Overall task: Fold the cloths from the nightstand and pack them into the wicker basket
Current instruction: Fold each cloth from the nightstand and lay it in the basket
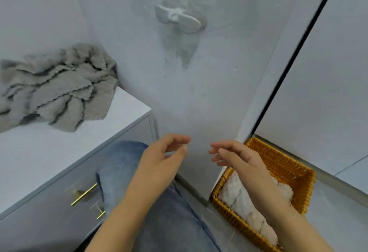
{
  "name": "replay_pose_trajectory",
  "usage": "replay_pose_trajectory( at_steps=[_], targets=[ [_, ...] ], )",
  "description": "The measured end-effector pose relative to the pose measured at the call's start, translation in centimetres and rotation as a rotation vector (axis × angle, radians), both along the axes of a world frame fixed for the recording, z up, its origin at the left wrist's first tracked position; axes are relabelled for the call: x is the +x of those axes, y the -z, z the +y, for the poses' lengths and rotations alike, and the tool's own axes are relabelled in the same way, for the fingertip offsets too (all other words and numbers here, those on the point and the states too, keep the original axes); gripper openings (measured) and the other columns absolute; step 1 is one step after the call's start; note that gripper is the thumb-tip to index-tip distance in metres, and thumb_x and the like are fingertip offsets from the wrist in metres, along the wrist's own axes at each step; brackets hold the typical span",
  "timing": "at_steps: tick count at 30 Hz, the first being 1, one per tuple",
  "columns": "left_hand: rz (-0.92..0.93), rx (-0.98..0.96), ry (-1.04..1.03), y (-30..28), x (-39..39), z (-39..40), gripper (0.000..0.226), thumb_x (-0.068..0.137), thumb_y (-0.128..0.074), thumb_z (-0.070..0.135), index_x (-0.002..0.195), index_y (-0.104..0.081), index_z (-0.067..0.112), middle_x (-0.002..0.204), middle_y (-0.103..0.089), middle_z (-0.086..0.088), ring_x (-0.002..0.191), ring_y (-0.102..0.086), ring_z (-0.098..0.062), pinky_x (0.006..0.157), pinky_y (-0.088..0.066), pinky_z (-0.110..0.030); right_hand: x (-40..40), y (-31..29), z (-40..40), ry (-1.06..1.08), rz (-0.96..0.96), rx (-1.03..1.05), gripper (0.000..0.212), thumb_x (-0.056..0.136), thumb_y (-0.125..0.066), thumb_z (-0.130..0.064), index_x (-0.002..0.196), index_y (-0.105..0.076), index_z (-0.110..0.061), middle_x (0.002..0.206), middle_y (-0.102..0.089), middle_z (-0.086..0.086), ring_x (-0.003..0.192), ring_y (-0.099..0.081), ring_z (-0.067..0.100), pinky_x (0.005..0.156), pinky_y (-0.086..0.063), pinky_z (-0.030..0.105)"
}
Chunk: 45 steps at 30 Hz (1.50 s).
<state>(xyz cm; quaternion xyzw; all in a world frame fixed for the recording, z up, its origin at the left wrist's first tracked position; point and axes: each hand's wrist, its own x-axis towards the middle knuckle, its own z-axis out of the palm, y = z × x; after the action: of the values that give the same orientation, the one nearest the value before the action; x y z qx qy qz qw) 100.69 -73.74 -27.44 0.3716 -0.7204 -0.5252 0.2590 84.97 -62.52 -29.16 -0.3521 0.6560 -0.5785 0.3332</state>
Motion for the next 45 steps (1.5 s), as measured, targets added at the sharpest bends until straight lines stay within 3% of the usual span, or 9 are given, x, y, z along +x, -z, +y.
replay_pose_trajectory(
  at_steps=[13,20,25,29,33,36,39,42,45],
  targets=[
    [0.148,-0.087,-0.360,-3.5,14.5,-7.3,0.021,0.091,-0.062,0.014,0.095,-0.072,0.032,0.097,-0.071,0.021,0.093,-0.062,0.008,0.080,-0.046,-0.015,11.2,-6.1,-15.3,-0.413,0.161,-0.118,0.021,0.095,-0.054,-0.006,0.107,-0.070,-0.014,0.099,-0.074,-0.001,0.089,-0.068,0.013,0.081,-0.054,0.021],
    [0.002,-0.211,-0.449,-3.9,19.0,-13.7,0.020,0.092,-0.062,0.017,0.096,-0.070,0.035,0.101,-0.068,0.017,0.094,-0.058,0.012,0.070,-0.041,0.000,14.5,-7.2,-23.8,-0.534,0.306,-0.146,0.019,0.093,-0.060,-0.011,0.100,-0.071,-0.024,0.098,-0.072,0.004,0.092,-0.066,0.023,0.085,-0.053,0.034],
    [0.028,-0.194,-0.522,-3.2,21.5,-19.0,0.016,0.093,-0.062,0.019,0.099,-0.069,0.032,0.103,-0.068,0.016,0.092,-0.058,0.014,0.069,-0.040,0.001,16.2,-8.4,-30.1,-0.575,0.421,-0.202,0.016,0.092,-0.061,-0.013,0.102,-0.071,-0.022,0.096,-0.068,-0.008,0.083,-0.060,0.005,0.070,-0.048,0.011],
    [0.055,-0.170,-0.606,-1.2,23.3,-21.2,0.019,0.092,-0.063,0.015,0.104,-0.069,0.029,0.106,-0.068,0.015,0.094,-0.059,0.011,0.071,-0.040,0.001,17.3,-8.4,-36.6,-0.539,0.624,-0.227,0.015,0.092,-0.060,-0.017,0.102,-0.067,-0.026,0.101,-0.060,-0.016,0.089,-0.055,-0.002,0.072,-0.042,0.007],
    [0.052,-0.140,-0.644,-0.1,24.4,-22.2,0.021,0.091,-0.064,0.015,0.103,-0.068,0.032,0.103,-0.069,0.018,0.096,-0.061,0.007,0.074,-0.042,-0.002,18.0,-7.4,-43.0,-0.513,1.067,-0.204,0.035,0.092,-0.060,-0.023,0.126,-0.059,-0.018,0.124,-0.055,0.000,0.116,-0.049,0.017,0.096,-0.042,0.030],
    [0.060,-0.130,-0.639,0.0,24.8,-23.1,0.021,0.091,-0.065,0.014,0.103,-0.069,0.030,0.103,-0.070,0.016,0.095,-0.061,0.009,0.075,-0.042,-0.001,18.4,-6.3,-45.8,-0.440,1.230,-0.231,0.026,0.092,-0.061,-0.027,0.115,-0.065,-0.015,0.110,-0.061,0.003,0.108,-0.053,0.025,0.089,-0.045,0.037],
    [0.069,-0.102,-0.661,0.0,25.6,-23.4,0.021,0.091,-0.064,0.014,0.101,-0.071,0.031,0.100,-0.072,0.017,0.093,-0.062,0.008,0.075,-0.042,-0.002,18.7,-5.9,-46.8,-0.377,1.129,-0.319,0.015,0.093,-0.060,-0.029,0.087,-0.067,-0.016,0.084,-0.063,-0.002,0.083,-0.058,0.020,0.072,-0.045,0.033],
    [0.096,-0.047,-0.722,-0.3,26.7,-23.2,0.022,0.093,-0.062,0.014,0.096,-0.073,0.033,0.101,-0.073,0.015,0.094,-0.064,0.001,0.087,-0.047,-0.019,19.4,-7.4,-47.2,-0.390,0.891,-0.372,0.013,0.092,-0.062,-0.028,0.083,-0.064,-0.018,0.078,-0.062,-0.005,0.071,-0.054,0.011,0.063,-0.038,0.023],
    [0.142,0.004,-0.780,-0.6,27.6,-22.5,0.025,0.092,-0.063,0.014,0.092,-0.075,0.036,0.103,-0.073,0.011,0.099,-0.065,-0.009,0.097,-0.049,-0.035,20.6,-10.3,-46.8,-0.424,0.643,-0.434,0.013,0.090,-0.067,-0.026,0.084,-0.069,-0.014,0.078,-0.067,0.000,0.069,-0.056,0.009,0.065,-0.045,0.019]
  ],
)
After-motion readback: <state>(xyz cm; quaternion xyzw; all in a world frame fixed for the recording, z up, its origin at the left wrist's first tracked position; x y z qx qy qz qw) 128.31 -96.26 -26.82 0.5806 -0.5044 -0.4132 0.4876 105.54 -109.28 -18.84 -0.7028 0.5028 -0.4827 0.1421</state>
